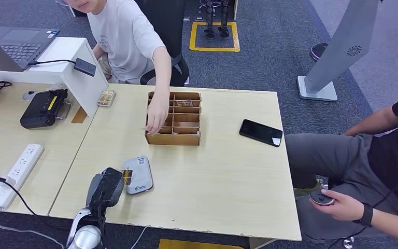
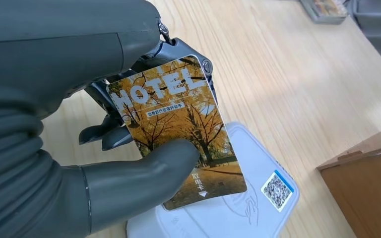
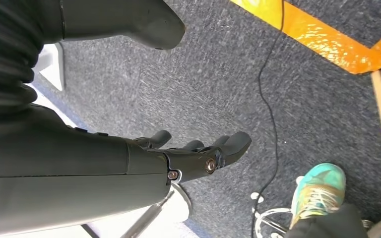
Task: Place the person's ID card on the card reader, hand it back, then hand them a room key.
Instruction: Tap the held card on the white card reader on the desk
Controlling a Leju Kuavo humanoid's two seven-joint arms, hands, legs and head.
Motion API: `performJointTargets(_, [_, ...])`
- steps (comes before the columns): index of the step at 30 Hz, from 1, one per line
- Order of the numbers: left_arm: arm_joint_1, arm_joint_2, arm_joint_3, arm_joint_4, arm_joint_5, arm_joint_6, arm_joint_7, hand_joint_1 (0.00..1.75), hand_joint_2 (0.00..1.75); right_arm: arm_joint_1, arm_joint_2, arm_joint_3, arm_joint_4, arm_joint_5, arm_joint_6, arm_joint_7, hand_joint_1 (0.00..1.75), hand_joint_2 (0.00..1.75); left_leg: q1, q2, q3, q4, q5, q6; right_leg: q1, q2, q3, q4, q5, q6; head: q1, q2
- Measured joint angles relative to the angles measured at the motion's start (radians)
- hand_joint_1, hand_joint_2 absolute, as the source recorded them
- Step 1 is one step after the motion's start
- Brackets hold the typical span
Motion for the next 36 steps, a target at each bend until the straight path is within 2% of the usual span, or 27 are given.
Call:
performJointTargets(12, [-0.012, -0.006, 0.000, 0.007, 0.105, -0.050, 0.007, 1.75, 1.75, -0.002, 0.017, 0.017, 0.003, -0.008, -0.021, 0.029, 0.00, 1.75, 0.000, 0.000, 0.000, 0.000, 0.000, 0.000, 0.000, 0.000, 0.000, 0.000, 0.000, 0.000, 0.000, 0.000])
performJointTargets(21, [-0.015, -0.012, -0.013, 0.007, 0.113, -0.067, 0.014, 1.75, 1.75, -0.005, 0.020, 0.018, 0.005, -0.008, -0.021, 0.031, 0.00, 1.75, 0.000, 0.000, 0.000, 0.000, 0.000, 0.000, 0.000, 0.000, 0.000, 0.000, 0.000, 0.000, 0.000, 0.000])
performJointTargets(29, [-0.024, -0.012, -0.051, 0.007, -0.026, -0.024, 0.054, 1.75, 1.75, -0.006, 0.024, 0.020, 0.006, -0.007, -0.015, 0.033, 0.00, 1.75, 0.000, 0.000, 0.000, 0.000, 0.000, 0.000, 0.000, 0.000, 0.000, 0.000, 0.000, 0.000, 0.000, 0.000])
performJointTargets(36, [-0.023, -0.018, -0.057, 0.019, -0.138, 0.003, 0.071, 1.75, 1.75, -0.011, 0.024, 0.021, 0.002, -0.005, 0.028, 0.016, 0.00, 1.75, 0.000, 0.000, 0.000, 0.000, 0.000, 0.000, 0.000, 0.000, 0.000, 0.000, 0.000, 0.000, 0.000, 0.000])
